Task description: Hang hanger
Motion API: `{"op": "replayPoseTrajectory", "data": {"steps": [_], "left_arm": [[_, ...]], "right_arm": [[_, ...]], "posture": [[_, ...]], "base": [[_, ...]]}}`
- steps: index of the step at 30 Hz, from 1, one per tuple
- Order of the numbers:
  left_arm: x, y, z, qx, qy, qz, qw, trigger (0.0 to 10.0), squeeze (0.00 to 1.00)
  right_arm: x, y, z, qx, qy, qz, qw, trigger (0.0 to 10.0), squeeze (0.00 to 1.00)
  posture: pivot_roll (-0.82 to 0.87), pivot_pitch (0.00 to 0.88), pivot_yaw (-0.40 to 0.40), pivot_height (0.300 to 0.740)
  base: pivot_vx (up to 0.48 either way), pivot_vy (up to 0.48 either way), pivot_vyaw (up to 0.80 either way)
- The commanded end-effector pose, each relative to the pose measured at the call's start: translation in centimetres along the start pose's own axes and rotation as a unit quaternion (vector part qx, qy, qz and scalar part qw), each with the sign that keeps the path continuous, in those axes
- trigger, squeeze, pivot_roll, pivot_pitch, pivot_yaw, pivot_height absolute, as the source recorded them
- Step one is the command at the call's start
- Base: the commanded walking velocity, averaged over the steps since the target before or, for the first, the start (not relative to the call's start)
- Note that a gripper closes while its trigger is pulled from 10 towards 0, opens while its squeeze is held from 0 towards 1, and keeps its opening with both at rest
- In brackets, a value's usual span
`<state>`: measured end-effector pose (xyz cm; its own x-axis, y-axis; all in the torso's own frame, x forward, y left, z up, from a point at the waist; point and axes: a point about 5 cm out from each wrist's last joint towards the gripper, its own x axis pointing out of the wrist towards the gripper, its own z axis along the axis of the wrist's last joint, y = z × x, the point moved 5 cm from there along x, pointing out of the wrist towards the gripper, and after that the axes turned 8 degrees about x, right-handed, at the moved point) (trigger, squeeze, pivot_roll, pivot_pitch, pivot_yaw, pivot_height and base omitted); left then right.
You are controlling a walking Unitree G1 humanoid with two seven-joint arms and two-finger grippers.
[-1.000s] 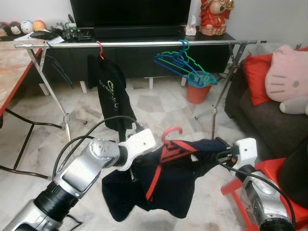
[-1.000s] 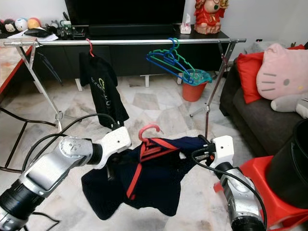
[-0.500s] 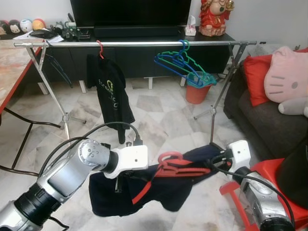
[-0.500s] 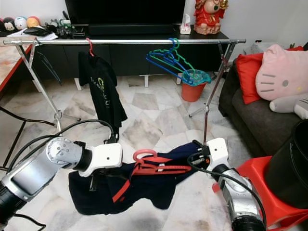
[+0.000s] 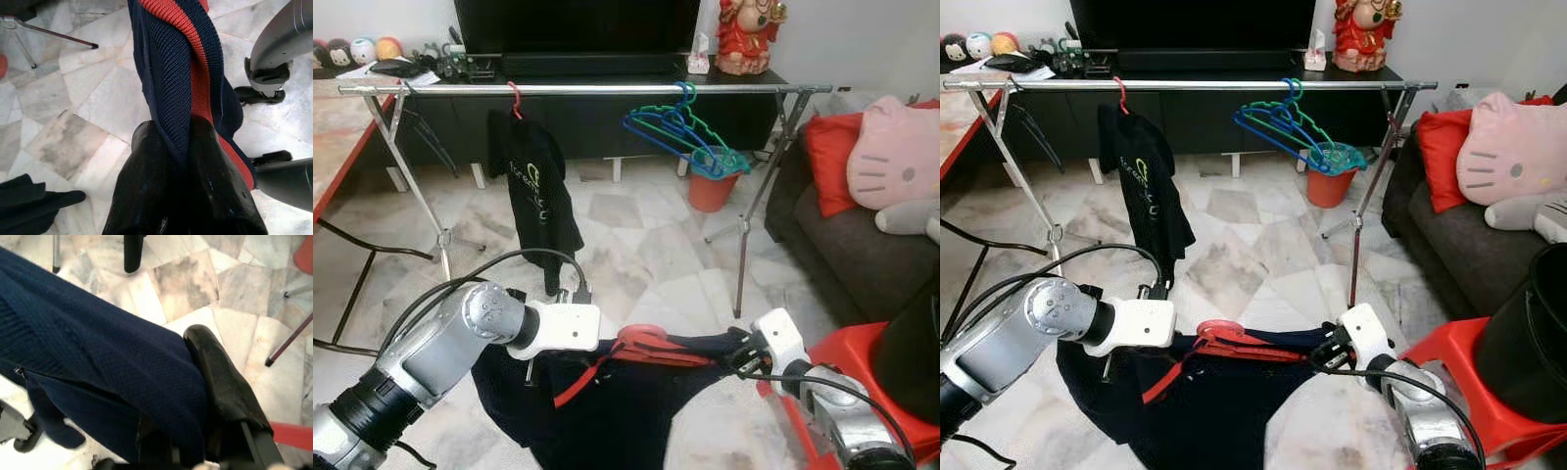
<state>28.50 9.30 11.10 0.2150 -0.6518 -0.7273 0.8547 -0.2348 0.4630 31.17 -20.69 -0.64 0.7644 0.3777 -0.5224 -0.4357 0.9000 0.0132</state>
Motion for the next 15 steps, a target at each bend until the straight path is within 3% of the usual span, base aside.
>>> {"op": "replayPoseTrajectory", "data": {"steps": [1,8,14,15], "left_arm": [[-1.5,1.3,-1.4,-0.004,0.030,0.030,0.999,10.0,0.00],[-2.1,1.2,-1.0,-0.009,0.000,0.029,1.000,10.0,0.00],[-2.5,0.0,-0.5,-0.002,-0.016,-0.014,1.000,10.0,0.00],[-2.5,-0.9,-0.3,0.000,-0.020,-0.045,0.999,10.0,0.00]], "right_arm": [[-1.2,-2.3,-1.2,0.006,0.030,-0.041,0.999,0.0,0.00],[-1.1,-2.2,-1.6,-0.002,0.043,-0.040,0.998,0.0,0.00],[-1.1,-2.5,-1.7,-0.004,0.046,-0.047,0.998,0.0,0.00],[-1.0,-2.6,-1.6,-0.003,0.045,-0.052,0.998,0.0,0.00]], "posture": [[0.01,0.000,-0.093,0.740],[0.02,0.000,-0.099,0.740],[0.02,0.000,-0.101,0.740],[0.02,0.000,-0.101,0.740]], "base": [[0.000,0.000,0.00],[0.000,0.000,0.00],[0.000,0.000,0.00],[0.000,0.000,0.00]]}}
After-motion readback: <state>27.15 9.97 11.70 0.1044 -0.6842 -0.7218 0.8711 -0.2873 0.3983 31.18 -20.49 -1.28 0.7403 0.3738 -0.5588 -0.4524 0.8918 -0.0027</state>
